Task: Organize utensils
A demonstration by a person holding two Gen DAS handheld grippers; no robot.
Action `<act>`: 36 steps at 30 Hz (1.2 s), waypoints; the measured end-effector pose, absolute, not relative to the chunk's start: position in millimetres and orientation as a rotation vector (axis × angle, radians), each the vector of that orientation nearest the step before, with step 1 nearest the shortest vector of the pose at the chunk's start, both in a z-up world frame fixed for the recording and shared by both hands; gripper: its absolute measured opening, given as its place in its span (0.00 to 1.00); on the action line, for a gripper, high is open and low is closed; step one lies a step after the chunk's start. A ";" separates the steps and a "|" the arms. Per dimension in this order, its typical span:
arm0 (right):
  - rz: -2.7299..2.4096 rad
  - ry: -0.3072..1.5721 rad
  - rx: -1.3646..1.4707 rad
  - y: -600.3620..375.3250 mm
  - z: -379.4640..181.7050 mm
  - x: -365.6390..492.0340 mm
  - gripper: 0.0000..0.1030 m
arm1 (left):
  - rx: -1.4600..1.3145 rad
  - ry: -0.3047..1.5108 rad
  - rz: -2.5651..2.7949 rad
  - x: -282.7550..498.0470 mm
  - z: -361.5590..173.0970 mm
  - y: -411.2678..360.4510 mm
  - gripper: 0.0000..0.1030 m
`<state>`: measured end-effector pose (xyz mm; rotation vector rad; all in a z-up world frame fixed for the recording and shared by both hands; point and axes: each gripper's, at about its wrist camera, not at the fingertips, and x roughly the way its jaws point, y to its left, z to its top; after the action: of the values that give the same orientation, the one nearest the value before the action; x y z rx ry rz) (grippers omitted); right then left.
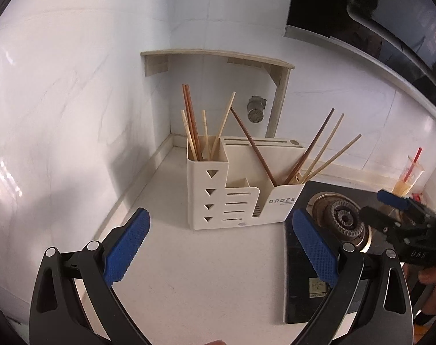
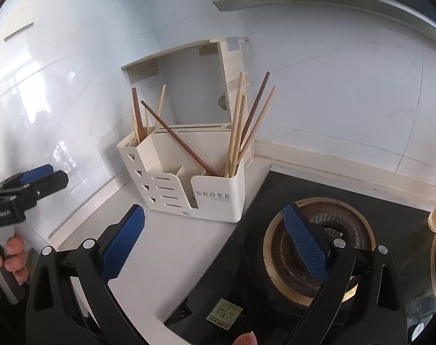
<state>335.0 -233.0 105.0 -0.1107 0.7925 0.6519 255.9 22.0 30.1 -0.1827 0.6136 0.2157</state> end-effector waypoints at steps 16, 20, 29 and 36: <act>0.674 0.802 -0.110 -225.2 104.8 327.5 0.95 | -0.139 0.590 0.213 246.3 35.0 22.1 0.95; 0.675 0.803 -0.116 -224.6 105.5 325.6 0.95 | -0.149 0.588 0.220 243.5 34.1 21.4 0.95; 0.699 0.786 -0.149 -222.4 109.2 316.5 0.95 | -0.137 0.578 0.204 239.3 35.9 13.6 0.95; 0.725 0.758 -0.166 -221.2 115.6 310.8 0.95 | -0.141 0.579 0.205 238.9 35.8 12.0 0.95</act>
<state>310.8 -221.2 115.6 -0.1662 0.7584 0.7252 238.9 12.0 35.8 -0.1414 0.5792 0.2052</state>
